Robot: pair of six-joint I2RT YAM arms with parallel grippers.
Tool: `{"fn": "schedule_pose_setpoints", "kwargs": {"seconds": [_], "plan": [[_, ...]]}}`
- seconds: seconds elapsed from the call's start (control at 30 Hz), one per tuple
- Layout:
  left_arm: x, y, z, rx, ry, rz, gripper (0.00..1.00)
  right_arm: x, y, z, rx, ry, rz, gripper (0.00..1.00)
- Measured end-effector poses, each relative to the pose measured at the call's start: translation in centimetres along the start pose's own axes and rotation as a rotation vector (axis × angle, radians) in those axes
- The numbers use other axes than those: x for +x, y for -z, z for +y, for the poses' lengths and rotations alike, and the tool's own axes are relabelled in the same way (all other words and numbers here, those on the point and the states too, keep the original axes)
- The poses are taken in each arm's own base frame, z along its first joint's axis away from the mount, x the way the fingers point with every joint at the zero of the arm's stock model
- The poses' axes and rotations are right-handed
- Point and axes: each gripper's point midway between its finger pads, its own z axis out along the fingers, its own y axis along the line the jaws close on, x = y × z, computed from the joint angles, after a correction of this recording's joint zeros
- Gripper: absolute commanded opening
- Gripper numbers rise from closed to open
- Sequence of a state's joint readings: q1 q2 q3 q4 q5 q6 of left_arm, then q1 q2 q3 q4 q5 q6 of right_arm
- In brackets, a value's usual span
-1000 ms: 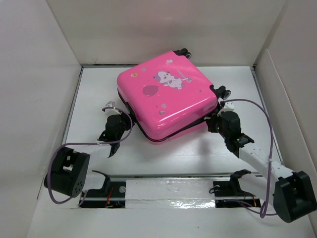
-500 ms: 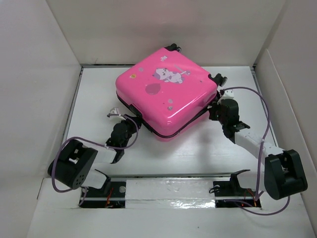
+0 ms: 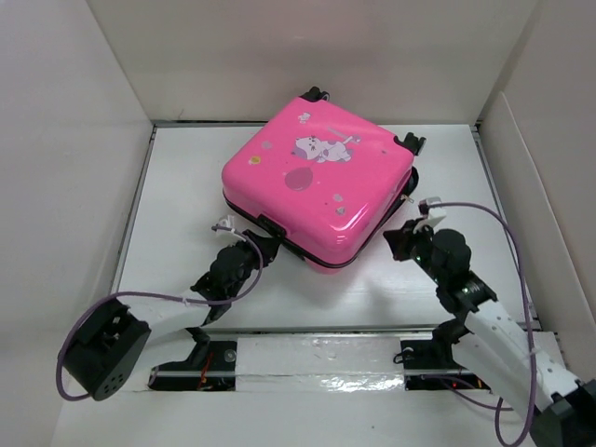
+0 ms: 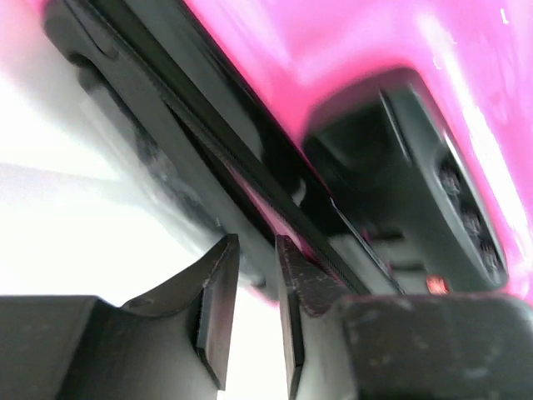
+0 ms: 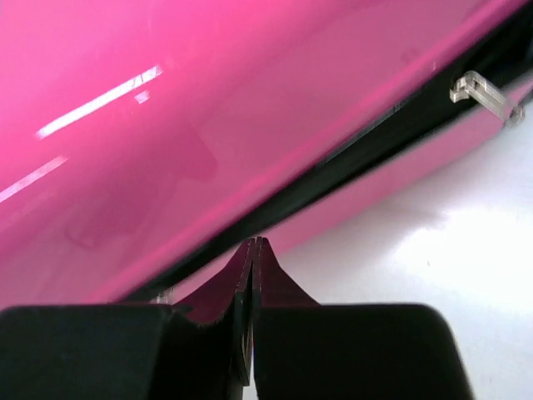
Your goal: Pack the luggage
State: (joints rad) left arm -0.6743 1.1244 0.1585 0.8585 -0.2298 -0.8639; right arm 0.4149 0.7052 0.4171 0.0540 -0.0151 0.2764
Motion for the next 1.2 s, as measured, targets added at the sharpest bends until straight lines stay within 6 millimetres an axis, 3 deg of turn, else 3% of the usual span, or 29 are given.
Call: {"fn": "schedule_pose_setpoints", "kwargs": {"seconds": [0.07, 0.1, 0.2, 0.33, 0.5, 0.77, 0.97, 1.07, 1.1, 1.2], "plan": [[0.3, 0.6, -0.3, 0.011, -0.02, 0.028, 0.25, 1.1, 1.4, 0.4, -0.023, -0.007, 0.013, 0.04], [0.6, 0.9, -0.3, 0.015, -0.031, 0.047, 0.26, 1.6, 1.9, 0.7, -0.037, -0.013, 0.018, 0.17], [1.2, 1.7, -0.1, 0.013, -0.062, 0.086, 0.26, 2.8, 2.9, 2.1, -0.111, -0.031, 0.022, 0.4], [1.9, 2.3, 0.4, 0.001, -0.089, 0.129, 0.25, 6.1, 2.9, 3.6, -0.193, -0.015, 0.116, 0.42], [3.2, 3.2, 0.9, 0.002, -0.123, 0.204, 0.17, 8.7, 2.1, 5.2, -0.261, 0.037, 0.214, 0.46], [4.6, 4.7, -1.4, 0.127, -0.198, 0.3, 0.17, 8.5, 0.5, 5.7, -0.275, 0.083, 0.144, 0.46], [4.4, 4.2, -3.7, 0.191, -0.237, 0.325, 0.18, 8.3, -0.6, 5.1, -0.233, 0.103, 0.114, 0.42], [4.6, 3.9, -4.8, 0.22, -0.248, 0.341, 0.18, 8.3, -1.0, 4.9, -0.226, 0.111, 0.11, 0.31], [4.9, 3.8, -5.0, 0.226, -0.253, 0.35, 0.18, 8.2, -1.1, 5.0, -0.229, 0.113, 0.106, 0.22], [5.7, 3.7, -6.1, 0.257, -0.273, 0.381, 0.18, 7.9, -1.3, 5.4, -0.241, 0.113, 0.087, 0.08]]}}
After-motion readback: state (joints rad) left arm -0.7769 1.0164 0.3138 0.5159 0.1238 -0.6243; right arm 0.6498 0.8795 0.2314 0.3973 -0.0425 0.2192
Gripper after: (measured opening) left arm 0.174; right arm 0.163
